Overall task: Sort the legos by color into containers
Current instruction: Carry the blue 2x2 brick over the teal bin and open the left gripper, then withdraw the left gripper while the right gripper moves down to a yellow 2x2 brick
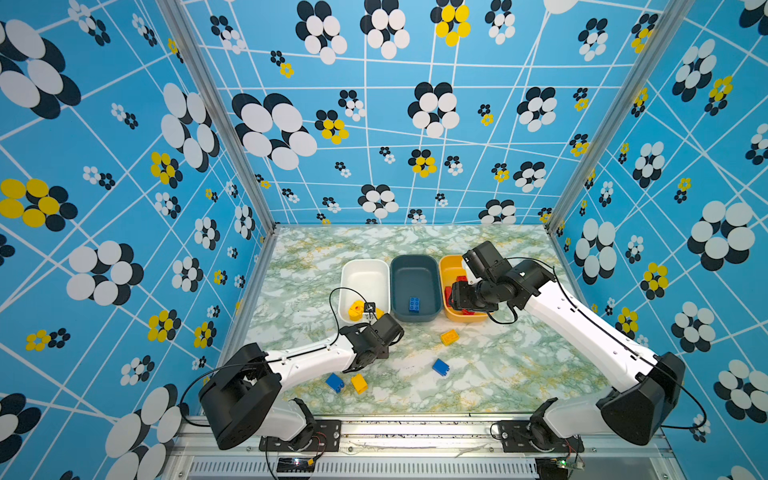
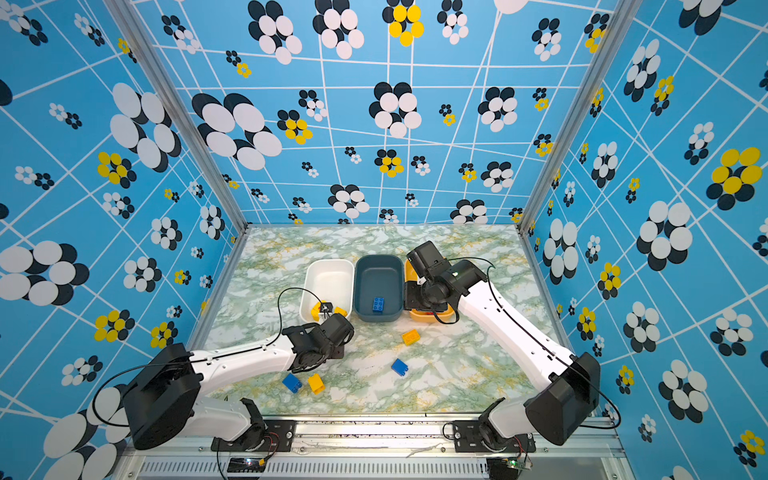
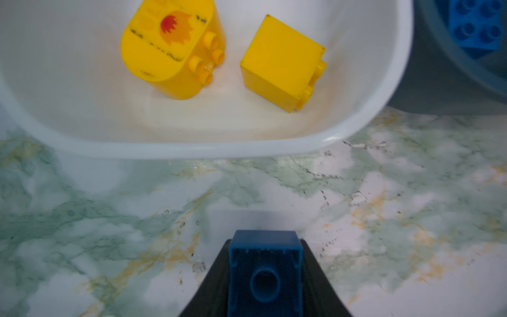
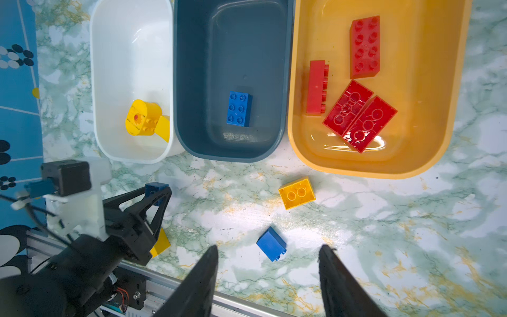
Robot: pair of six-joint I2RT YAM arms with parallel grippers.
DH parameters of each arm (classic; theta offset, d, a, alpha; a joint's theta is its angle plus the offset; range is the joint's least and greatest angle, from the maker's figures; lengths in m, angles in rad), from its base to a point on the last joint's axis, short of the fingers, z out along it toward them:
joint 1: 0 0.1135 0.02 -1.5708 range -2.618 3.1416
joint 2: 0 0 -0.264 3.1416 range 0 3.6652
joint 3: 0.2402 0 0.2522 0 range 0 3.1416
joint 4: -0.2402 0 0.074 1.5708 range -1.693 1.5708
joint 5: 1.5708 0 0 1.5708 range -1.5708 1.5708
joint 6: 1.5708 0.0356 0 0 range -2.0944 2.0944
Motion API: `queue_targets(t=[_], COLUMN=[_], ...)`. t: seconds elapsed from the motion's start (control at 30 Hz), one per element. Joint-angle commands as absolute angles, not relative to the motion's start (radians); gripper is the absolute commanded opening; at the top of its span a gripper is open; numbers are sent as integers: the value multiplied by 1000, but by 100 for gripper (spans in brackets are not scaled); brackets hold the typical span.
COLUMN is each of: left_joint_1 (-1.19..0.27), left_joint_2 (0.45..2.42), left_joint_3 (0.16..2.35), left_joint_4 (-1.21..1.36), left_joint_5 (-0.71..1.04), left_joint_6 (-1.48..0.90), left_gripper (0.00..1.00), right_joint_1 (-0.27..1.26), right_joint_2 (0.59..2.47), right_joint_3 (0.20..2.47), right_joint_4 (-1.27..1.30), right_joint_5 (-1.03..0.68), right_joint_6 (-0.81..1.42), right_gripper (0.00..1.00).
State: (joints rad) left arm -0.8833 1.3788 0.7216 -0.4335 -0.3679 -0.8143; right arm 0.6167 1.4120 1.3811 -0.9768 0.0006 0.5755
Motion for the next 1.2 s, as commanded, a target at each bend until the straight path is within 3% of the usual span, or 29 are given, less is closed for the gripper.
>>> queue_targets(t=[0.0,0.3,0.87,0.97,1.03,1.17], left_joint_1=[-925,-905,-710,-706,-706,-713], left_joint_2=[1324,1391,1890,1921,1928,1919], left_joint_3=[800,1056,1490,1514,1521,1527], left_joint_4=[-557,-591,-546,-550,-546,-539], left_joint_5=[-409,-397,-143,-137,-130,-136], left_joint_6=[-844,-712,-583,-578,-582,-588], left_gripper=[24,25,27,37,52,64], right_joint_1=[600,588,588,588,587,588], right_joint_2=[1358,1252,1139,1134,1135,1134], right_joint_3=[1322,1158,983,967,957,942], right_joint_4=[-963,-930,-872,-864,-864,-865], right_joint_5=[-20,-58,-82,-91,-99,-106], right_joint_6=[611,662,736,740,737,728], right_gripper=[60,61,62,62,62,62])
